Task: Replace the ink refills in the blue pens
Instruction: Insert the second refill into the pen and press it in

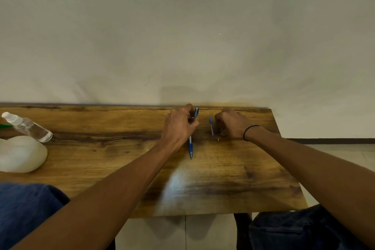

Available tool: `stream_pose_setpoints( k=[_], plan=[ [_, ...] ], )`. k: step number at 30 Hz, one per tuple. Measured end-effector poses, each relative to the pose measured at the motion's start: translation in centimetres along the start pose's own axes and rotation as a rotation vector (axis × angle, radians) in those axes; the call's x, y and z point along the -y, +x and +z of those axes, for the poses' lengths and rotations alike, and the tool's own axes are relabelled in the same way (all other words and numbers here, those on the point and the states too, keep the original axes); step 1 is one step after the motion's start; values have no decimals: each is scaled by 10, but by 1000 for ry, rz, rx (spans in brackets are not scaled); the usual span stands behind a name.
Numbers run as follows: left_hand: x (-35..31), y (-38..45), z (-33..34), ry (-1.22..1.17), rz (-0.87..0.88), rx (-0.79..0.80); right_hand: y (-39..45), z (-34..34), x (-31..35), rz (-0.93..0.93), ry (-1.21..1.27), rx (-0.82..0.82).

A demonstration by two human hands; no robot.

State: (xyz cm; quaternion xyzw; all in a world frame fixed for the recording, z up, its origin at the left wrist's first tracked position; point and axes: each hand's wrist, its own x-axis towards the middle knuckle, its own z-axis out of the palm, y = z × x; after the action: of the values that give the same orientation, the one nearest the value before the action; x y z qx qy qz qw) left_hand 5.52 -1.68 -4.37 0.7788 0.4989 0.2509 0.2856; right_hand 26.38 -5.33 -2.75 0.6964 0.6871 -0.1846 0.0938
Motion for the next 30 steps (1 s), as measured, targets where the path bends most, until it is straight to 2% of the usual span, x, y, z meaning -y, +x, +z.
stream_pose_setpoints(
  k=[5, 19, 23, 30],
  plan=[
    [-1, 0, 0, 4, -3, -13, -3, 3, 9, -15, 21, 41],
    [-1, -1, -1, 5, 1, -1, -4, 15, 10, -69, -153, 34],
    [0, -1, -1, -1, 0, -5, 2, -8, 6, -21, 59, -45],
    [-3, 1, -1, -5, -2, -3, -1, -53, 27, -127, 472, -374]
  ],
)
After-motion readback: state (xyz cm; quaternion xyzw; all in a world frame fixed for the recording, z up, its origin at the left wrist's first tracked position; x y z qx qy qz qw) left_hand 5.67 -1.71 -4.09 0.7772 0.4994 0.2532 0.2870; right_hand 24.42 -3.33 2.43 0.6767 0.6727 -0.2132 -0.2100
